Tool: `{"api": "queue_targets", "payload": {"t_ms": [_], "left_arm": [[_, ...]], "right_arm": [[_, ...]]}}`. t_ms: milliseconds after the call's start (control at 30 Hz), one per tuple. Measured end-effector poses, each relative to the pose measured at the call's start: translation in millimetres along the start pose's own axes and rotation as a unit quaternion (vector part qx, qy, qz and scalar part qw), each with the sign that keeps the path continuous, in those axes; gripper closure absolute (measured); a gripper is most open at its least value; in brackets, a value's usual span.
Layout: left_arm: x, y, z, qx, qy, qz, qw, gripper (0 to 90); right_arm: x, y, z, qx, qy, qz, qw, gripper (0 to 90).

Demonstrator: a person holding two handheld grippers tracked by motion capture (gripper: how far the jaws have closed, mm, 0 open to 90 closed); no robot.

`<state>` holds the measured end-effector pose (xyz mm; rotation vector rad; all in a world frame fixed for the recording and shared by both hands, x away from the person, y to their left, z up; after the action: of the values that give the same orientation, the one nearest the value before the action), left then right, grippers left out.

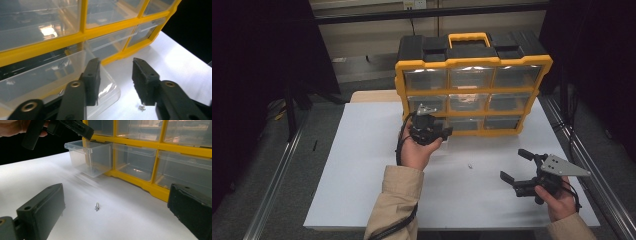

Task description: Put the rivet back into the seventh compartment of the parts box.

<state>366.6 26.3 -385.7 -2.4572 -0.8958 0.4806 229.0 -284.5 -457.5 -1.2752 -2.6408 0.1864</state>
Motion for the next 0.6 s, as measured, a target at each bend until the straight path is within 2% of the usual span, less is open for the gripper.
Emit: {"api": "queue_targets", "payload": {"t_ms": [133, 167, 267, 533, 600], "left_arm": [[-4.4, 3.6, -0.3, -0.009, -0.001, 0.008, 0.9999, 53.6], [-4.6, 3.7, -0.7, -0.003, 0.006, 0.007, 1.0000, 52.3], [-7.7, 5.5, -1.3, -0.005, 0.010, 0.011, 0.9999, 50.8], [-14.8, 12.2, -0.2, -0.002, 0.015, 0.029, 0.9995, 41.3], [-16.5, 14.3, 0.7, -0.005, 0.012, 0.027, 0.9996, 38.6]], "right_arm": [[0.2, -0.5, -0.2, -0.002, 0.000, -0.001, 1.0000, 0.7], [0.2, -0.6, -0.2, -0.002, 0.000, -0.001, 1.0000, 0.7], [0.0, -0.8, -0.2, -0.002, -0.001, -0.001, 1.0000, 0.7], [0.8, -0.6, 0.1, -0.001, -0.001, -0.002, 1.0000, 0.8], [0.9, -0.8, 0.1, -0.001, -0.001, -0.002, 1.0000, 0.8]]}}
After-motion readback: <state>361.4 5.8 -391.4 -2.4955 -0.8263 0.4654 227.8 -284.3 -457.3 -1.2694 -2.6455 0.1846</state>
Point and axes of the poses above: each handheld gripper's, and its own axes: y roughly forward along the jaws, z roughly out of its underside, x roughly to its left, the point moved 1 cm from there along y, roughly forward along the jaws, and after that the axes turned 5 degrees about y, right-handed, at the moved point
